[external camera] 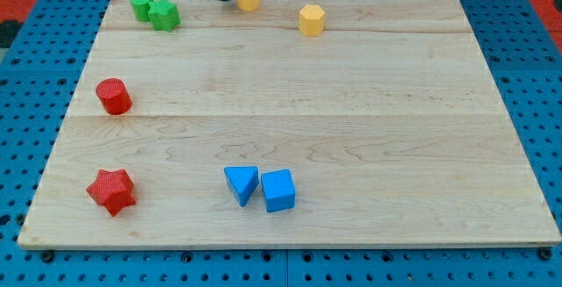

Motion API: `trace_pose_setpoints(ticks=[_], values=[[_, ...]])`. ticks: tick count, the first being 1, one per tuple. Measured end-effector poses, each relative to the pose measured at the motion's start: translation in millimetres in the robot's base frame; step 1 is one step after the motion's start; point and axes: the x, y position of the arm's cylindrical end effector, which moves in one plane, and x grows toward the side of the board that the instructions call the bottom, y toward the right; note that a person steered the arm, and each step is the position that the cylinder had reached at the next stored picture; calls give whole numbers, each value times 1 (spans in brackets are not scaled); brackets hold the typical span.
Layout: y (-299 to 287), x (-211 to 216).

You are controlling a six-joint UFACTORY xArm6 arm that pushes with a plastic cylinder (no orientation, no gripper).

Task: Push yellow heart and yellow hexagon closer

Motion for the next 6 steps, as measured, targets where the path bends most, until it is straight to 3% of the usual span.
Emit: trace_pose_setpoints(ticks=[1, 2, 3, 4, 6], values=[[45, 15], [-1, 94], [73, 140], [79, 98], [91, 71]])
